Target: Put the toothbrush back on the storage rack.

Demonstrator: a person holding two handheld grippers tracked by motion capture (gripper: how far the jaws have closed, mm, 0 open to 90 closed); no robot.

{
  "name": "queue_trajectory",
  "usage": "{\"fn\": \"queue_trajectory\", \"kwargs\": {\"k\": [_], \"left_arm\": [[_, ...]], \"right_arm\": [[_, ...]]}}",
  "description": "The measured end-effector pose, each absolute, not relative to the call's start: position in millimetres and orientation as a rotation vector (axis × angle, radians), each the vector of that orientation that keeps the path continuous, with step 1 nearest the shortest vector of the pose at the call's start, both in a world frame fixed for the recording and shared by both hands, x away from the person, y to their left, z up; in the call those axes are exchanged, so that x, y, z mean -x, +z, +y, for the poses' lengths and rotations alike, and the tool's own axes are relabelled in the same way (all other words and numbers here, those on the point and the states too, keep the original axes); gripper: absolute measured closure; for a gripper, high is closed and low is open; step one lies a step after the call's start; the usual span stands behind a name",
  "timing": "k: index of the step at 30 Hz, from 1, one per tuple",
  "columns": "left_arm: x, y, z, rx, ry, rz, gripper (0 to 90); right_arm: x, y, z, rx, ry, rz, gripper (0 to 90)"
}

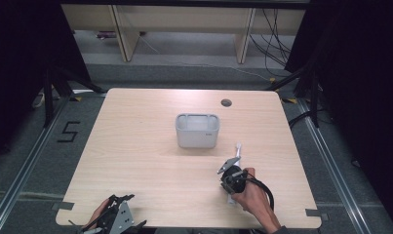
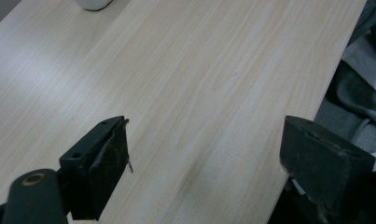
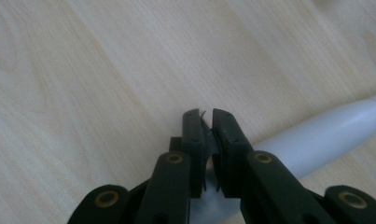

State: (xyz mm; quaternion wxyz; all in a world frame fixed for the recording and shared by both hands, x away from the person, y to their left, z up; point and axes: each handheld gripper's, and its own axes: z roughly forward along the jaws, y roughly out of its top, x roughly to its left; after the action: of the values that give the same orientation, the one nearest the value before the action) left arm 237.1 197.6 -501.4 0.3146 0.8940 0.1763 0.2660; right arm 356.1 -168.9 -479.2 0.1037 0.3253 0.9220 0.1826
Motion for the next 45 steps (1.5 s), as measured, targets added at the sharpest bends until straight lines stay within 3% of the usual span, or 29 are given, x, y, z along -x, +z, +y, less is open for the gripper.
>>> {"fn": "queue_trajectory", "kwargs": {"k": [16,25,28,33,45], "left_arm": [[-236.9,-501.3,197.0,-2.354,0.697,0.473,15.0],[-237.1,-502.0,196.8,-2.355,0.697,0.464,15.0],[-237.4,-502.1,196.6,-2.355,0.698,0.463,15.0],[-237.5,-502.9,196.3,-2.352,0.708,0.47,15.0],[-237.7,-502.4,196.9,-2.354,0.697,0.465,15.0]], "right_arm": [[-347.2,-475.6,-186.1,-1.021,0.591,2.707,84.0],[-351.1,-461.7,-190.8,-1.03,0.647,2.649,72.6],[-358.4,-455.3,-195.3,-1.093,0.598,2.637,61.6],[-375.6,-452.8,-201.4,-1.192,0.525,2.624,53.1],[-398.8,-466.4,-193.1,-1.261,0.415,2.695,49.3]]}}
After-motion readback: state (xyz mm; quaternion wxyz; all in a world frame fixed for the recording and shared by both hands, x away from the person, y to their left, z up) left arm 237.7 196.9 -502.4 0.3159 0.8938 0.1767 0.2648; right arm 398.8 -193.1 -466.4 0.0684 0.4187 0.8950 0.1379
